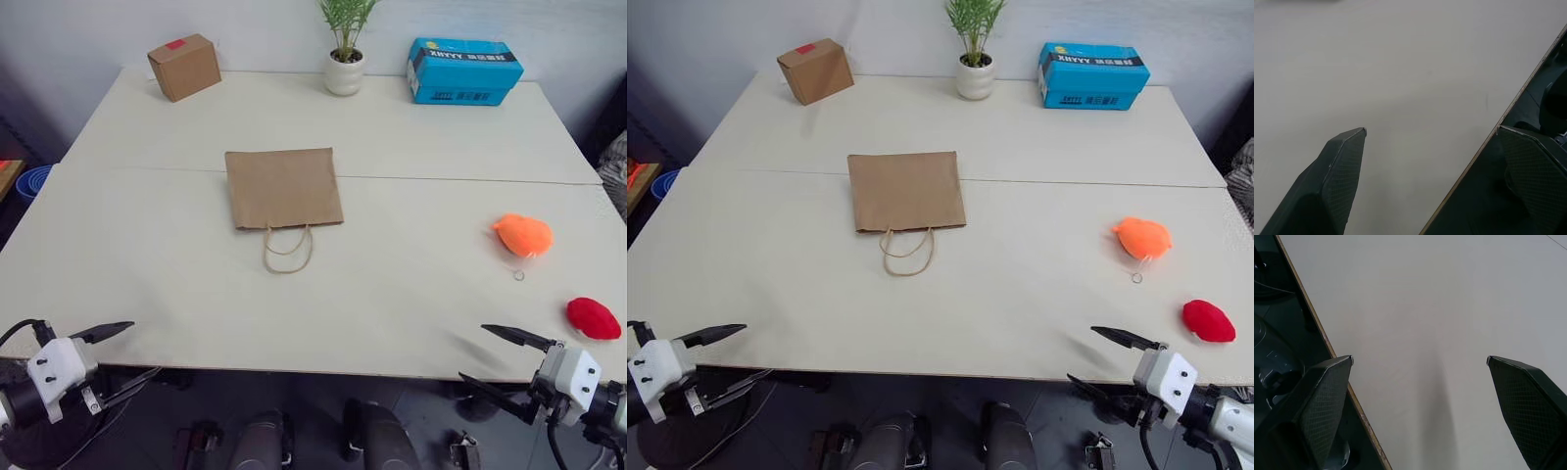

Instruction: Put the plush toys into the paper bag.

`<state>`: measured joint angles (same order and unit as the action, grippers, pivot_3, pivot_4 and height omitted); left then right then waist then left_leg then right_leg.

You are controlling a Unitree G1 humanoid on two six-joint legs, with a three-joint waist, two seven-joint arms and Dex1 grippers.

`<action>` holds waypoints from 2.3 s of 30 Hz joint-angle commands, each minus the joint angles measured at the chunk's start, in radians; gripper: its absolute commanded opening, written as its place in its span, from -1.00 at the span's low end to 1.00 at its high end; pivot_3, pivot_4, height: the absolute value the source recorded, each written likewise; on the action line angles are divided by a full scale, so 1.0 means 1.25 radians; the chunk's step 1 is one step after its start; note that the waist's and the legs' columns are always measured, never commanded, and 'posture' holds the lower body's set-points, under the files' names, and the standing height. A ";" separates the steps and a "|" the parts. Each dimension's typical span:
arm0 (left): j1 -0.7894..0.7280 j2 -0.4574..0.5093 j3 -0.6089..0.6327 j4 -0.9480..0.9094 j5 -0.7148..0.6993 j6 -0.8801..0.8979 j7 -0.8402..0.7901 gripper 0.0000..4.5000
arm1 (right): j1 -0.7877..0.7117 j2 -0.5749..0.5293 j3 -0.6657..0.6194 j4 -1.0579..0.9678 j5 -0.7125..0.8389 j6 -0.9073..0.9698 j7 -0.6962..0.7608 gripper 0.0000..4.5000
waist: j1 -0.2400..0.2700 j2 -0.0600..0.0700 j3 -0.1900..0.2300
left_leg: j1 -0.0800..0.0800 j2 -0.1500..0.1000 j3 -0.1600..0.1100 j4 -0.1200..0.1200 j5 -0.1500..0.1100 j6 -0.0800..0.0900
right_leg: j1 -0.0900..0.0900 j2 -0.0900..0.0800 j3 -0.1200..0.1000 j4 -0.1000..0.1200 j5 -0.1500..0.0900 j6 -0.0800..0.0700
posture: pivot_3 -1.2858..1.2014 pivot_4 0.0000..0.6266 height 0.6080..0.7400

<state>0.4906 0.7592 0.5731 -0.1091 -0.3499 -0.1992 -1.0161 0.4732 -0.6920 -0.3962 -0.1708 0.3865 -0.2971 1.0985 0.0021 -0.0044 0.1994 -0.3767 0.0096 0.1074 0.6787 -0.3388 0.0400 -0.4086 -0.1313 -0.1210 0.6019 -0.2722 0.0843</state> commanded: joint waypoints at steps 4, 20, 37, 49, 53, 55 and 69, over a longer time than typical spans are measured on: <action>-0.044 0.035 -0.007 -0.085 -0.103 0.159 0.005 0.99 | -0.036 0.029 0.032 -0.064 0.057 0.033 -0.030 1.00 | 0.000 0.000 0.000 | 0.001 0.000 0.000 0.000 0.000 0.000 | 0.000 0.000 0.001 0.000 0.000 0.000 | 0.03 -0.52 1.00; -0.831 -0.120 -0.565 0.236 0.333 0.028 0.204 0.99 | -0.212 0.117 0.121 -0.184 0.044 0.128 -0.211 1.00 | 0.019 0.002 -0.002 | 0.002 0.001 0.011 0.002 0.003 0.003 | -0.002 0.012 0.001 0.008 0.001 0.002 | 0.03 -0.52 1.00; -1.031 -0.223 -0.591 0.285 0.140 0.190 -0.018 -1.00 | -0.144 0.126 0.186 -0.308 0.062 0.270 -0.292 0.41 | 0.017 0.001 -0.002 | 0.001 0.004 0.012 0.005 0.004 0.004 | -0.003 0.013 0.006 0.008 0.001 0.002 | 0.03 -0.52 1.00; -1.041 -0.271 -0.563 0.037 -0.026 0.523 0.009 -1.00 | -0.548 0.243 0.420 -0.118 -0.103 0.415 -0.412 -0.99 | -0.003 0.001 -0.002 | 0.003 0.004 0.011 0.005 0.005 0.002 | -0.003 0.014 0.011 0.013 0.000 0.000 | 0.03 -0.52 1.00; -1.037 -0.299 -0.537 0.008 -0.064 0.564 0.050 -1.00 | -0.605 0.261 0.463 -0.046 -0.144 0.417 -0.400 -0.99 | 0.000 0.001 -0.002 | 0.002 0.004 0.010 0.005 0.006 0.002 | -0.003 0.014 0.011 0.013 0.000 0.000 | 0.03 -0.52 1.00; -1.030 -0.308 -0.531 -0.019 -0.095 0.574 0.040 -1.00 | -0.641 0.294 0.489 0.006 -0.170 0.410 -0.415 -0.99 | -0.003 0.001 -0.002 | 0.001 0.004 0.010 0.005 0.005 0.002 | -0.003 0.014 0.010 0.013 0.000 0.000 | 0.03 -0.52 1.00; -1.088 -0.285 -0.451 0.031 -0.177 0.550 -0.014 -1.00 | -0.771 0.355 0.540 0.259 -0.249 0.400 -0.377 -0.99 | -0.005 0.001 -0.002 | 0.001 0.004 0.011 0.005 0.006 0.001 | -0.004 0.014 0.010 0.014 0.000 0.000 | 0.03 -0.52 1.00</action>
<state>-0.8366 0.3983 -0.0310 -0.0659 -0.5326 0.5099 -1.0227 -0.4817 -0.2418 0.2725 0.1615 0.0795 0.2010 0.6070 -0.0037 -0.0036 0.1973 -0.3748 0.0145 0.1205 0.6851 -0.3313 0.0413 -0.4135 -0.1140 -0.1081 0.6189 -0.2727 0.0838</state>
